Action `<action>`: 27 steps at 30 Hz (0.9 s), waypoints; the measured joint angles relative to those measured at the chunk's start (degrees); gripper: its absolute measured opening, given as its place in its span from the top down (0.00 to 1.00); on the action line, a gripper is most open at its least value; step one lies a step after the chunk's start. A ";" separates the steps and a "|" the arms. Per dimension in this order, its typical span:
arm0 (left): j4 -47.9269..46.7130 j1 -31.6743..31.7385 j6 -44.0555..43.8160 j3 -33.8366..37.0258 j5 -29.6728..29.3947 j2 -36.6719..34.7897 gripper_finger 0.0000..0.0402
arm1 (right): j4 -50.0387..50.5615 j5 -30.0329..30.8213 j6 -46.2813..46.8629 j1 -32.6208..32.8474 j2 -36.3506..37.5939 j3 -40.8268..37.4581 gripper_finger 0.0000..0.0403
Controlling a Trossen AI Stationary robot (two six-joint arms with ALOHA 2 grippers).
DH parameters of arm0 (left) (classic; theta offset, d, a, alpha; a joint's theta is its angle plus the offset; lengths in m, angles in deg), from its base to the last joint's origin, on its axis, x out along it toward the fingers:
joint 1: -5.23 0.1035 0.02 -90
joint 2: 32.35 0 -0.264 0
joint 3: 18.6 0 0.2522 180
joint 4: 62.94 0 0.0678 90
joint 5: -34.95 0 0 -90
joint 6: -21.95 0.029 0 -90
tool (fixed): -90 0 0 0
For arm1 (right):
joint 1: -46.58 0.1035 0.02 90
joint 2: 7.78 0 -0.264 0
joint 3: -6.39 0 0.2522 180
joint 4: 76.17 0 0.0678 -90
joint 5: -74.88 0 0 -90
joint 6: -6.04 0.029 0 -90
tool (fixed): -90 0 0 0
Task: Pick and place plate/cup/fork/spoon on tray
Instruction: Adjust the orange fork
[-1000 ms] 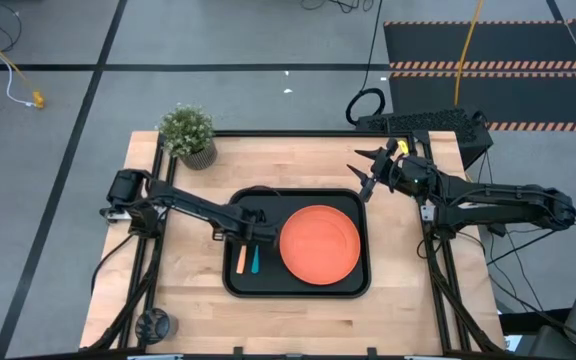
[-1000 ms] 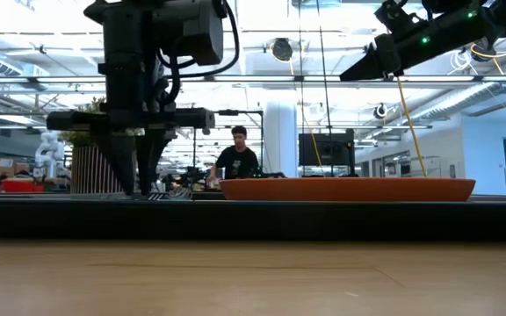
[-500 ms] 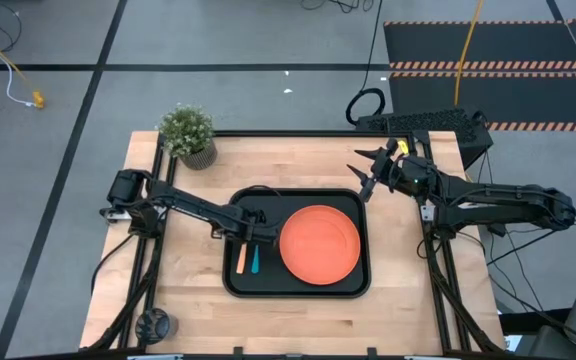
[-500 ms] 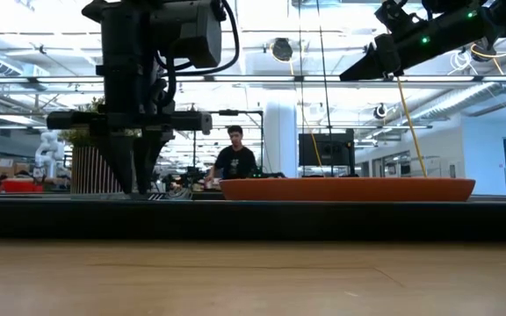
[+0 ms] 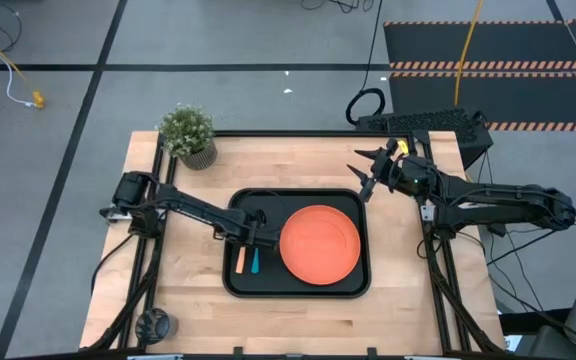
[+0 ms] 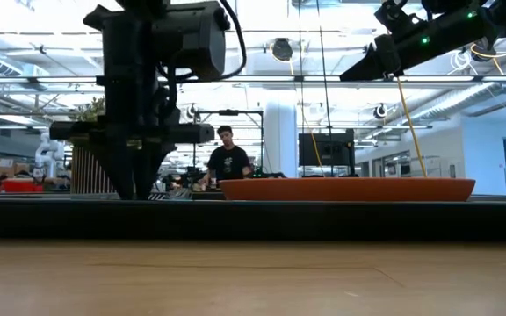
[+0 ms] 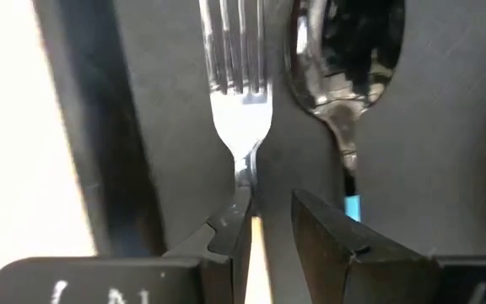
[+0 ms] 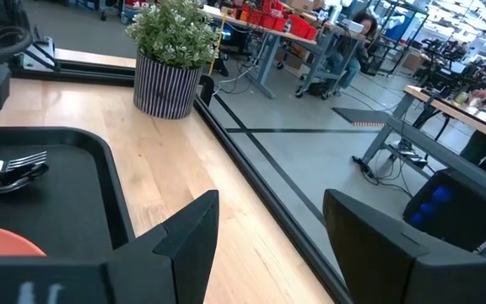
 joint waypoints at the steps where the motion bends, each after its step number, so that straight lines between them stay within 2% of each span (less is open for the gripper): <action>1: -0.21 0.00 0.32 -0.07 -0.06 0.16 0.78 | 0.04 0.00 0.00 0.00 -0.02 0.00 0.48; 14: -3.15 0.02 0.91 -0.07 -0.20 0.62 0.78 | 0.04 -0.02 0.02 0.00 0.00 0.01 0.48; 27: -2.69 0.02 -4.40 -0.02 -0.61 0.64 0.78 | 0.04 -0.02 0.01 0.00 0.00 0.02 0.48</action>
